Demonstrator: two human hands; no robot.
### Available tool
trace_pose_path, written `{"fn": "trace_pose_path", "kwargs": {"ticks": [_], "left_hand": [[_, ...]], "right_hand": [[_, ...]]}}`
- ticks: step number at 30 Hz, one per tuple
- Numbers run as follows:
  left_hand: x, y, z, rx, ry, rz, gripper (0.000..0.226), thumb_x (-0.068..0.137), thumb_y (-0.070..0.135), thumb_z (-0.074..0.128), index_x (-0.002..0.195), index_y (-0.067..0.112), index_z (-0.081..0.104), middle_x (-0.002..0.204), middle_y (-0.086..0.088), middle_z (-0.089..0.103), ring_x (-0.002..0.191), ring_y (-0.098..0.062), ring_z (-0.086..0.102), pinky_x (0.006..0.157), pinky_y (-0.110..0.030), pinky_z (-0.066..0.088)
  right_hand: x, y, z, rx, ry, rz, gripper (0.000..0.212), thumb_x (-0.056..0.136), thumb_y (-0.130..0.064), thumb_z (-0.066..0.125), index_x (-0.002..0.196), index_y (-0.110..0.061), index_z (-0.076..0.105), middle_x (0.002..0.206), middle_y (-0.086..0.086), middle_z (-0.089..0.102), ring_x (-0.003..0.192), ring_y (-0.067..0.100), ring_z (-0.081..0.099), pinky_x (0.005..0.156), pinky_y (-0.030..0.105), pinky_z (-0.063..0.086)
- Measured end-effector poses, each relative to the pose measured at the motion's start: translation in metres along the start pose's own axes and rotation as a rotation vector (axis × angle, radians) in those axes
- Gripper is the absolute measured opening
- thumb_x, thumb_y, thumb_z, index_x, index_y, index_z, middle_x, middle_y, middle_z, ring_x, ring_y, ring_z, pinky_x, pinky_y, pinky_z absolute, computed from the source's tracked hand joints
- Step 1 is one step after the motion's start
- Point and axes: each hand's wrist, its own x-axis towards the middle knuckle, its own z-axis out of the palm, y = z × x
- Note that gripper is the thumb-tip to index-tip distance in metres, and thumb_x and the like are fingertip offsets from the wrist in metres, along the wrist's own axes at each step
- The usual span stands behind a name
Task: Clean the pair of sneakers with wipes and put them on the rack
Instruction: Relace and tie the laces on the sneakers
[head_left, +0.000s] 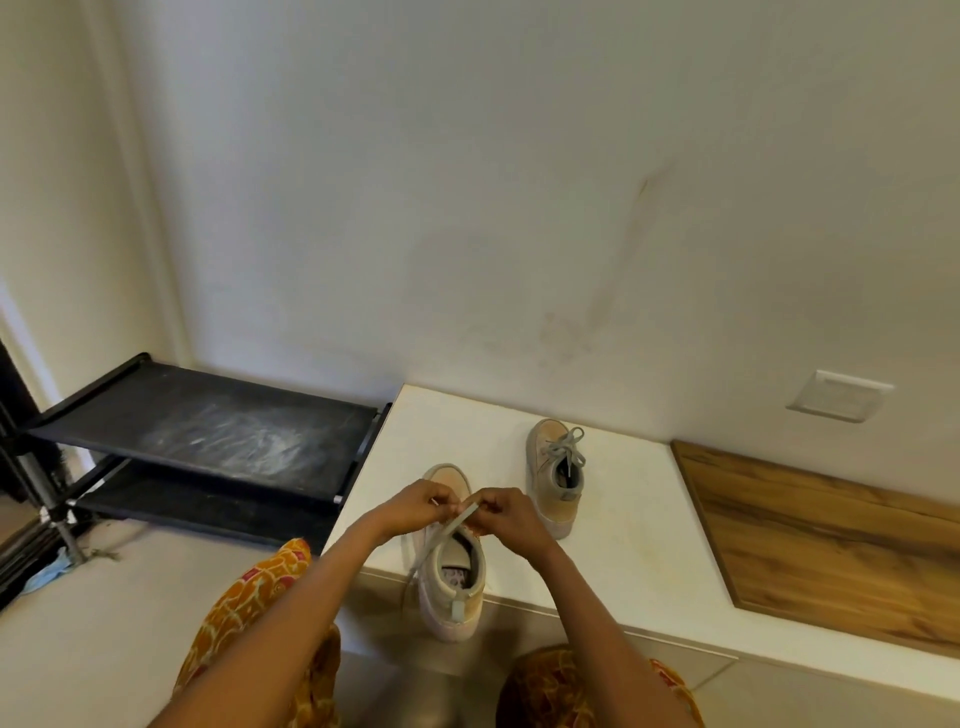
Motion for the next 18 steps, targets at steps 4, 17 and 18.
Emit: {"fn": "trace_pose_path", "kwargs": {"ticks": [4, 17, 18], "left_hand": [[-0.005, 0.008, 0.007, -0.009, -0.099, -0.031, 0.009, 0.092, 0.018, 0.054, 0.095, 0.012, 0.060, 0.099, -0.006, 0.059, 0.096, -0.017, 0.053, 0.087, -0.025, 0.043], [-0.012, 0.011, 0.011, -0.219, 0.024, -0.152, 0.040, 0.087, 0.052, 0.040, 0.103, 0.022, 0.060, 0.118, -0.004, 0.055, 0.111, -0.019, 0.049, 0.104, -0.037, 0.033], [-0.011, 0.010, 0.013, -0.121, 0.098, -0.121, 0.040, 0.093, 0.049, 0.037, 0.112, 0.020, 0.057, 0.124, -0.006, 0.053, 0.116, -0.022, 0.048, 0.106, -0.038, 0.033]], "right_hand": [[0.000, -0.001, 0.000, -0.045, 0.032, -0.020, 0.009, 0.082, -0.014, 0.068, 0.088, -0.009, 0.073, 0.071, 0.004, 0.067, 0.063, 0.012, 0.064, 0.068, 0.027, 0.057], [-0.004, -0.003, 0.005, -0.447, 0.186, -0.220, 0.005, 0.082, -0.020, 0.063, 0.085, -0.019, 0.067, 0.084, -0.002, 0.068, 0.073, 0.013, 0.059, 0.067, 0.031, 0.049], [-0.005, -0.001, 0.007, -0.433, 0.211, -0.232, 0.004, 0.083, -0.021, 0.062, 0.085, -0.019, 0.066, 0.083, -0.002, 0.068, 0.073, 0.013, 0.059, 0.066, 0.030, 0.049]]}}
